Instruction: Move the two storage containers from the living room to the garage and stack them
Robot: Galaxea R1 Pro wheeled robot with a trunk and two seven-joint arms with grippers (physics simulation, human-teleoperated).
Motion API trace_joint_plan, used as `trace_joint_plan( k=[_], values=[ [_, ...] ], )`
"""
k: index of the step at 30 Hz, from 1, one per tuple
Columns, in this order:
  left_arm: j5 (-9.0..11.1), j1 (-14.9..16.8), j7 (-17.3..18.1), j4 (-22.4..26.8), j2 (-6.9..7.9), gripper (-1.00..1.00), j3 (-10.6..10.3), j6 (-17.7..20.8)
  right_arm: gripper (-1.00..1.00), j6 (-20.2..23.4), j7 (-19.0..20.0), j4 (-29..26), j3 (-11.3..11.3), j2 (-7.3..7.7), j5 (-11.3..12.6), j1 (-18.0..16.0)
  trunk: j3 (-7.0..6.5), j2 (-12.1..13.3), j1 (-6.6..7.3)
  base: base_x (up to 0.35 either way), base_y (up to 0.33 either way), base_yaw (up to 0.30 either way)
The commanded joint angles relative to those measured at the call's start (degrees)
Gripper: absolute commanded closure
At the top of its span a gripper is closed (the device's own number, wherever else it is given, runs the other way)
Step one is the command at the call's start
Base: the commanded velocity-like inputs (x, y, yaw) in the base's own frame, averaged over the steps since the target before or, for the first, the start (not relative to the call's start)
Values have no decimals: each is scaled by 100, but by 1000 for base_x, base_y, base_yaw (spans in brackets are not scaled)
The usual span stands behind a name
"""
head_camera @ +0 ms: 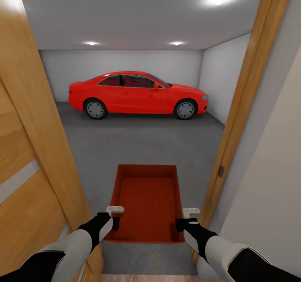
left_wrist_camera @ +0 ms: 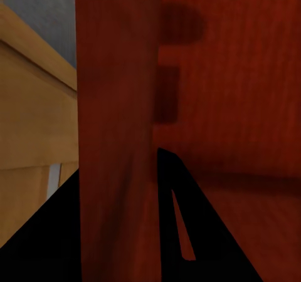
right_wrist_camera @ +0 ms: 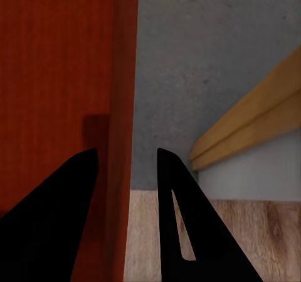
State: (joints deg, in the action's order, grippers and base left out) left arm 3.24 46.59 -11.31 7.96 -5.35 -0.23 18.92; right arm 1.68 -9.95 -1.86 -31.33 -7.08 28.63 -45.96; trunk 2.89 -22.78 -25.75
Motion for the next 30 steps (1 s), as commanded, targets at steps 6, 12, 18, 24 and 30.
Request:
trace_joint_plan(
  k=[6, 12, 18, 24, 30],
  values=[
    [-104, 7, -52, 31, 121, 100, 14, -55, 100, 17, -33, 28, -84, 5, 99, -1, 13, -14, -4, 0, 0, 0],
    [-104, 5, -41, 31, 121, 100, 14, -55, 100, 16, -33, 28, -84, -3, 99, -1, 13, -14, -4, 3, 4, 0],
    [-104, 8, -29, 31, 122, 100, 18, -47, 100, 16, -33, 28, -84, -6, 99, -1, 13, -14, -4, 66, 85, 0],
    [-104, 7, -52, 31, 122, 100, 14, -54, 100, 16, -33, 28, -84, -12, 99, -2, 13, -14, -4, 9, 12, 0],
    [-104, 6, -60, 38, 119, 100, 14, -55, 100, 16, -33, 28, -85, -12, 99, -1, 13, -14, -4, 0, 1, 0]
  ],
)
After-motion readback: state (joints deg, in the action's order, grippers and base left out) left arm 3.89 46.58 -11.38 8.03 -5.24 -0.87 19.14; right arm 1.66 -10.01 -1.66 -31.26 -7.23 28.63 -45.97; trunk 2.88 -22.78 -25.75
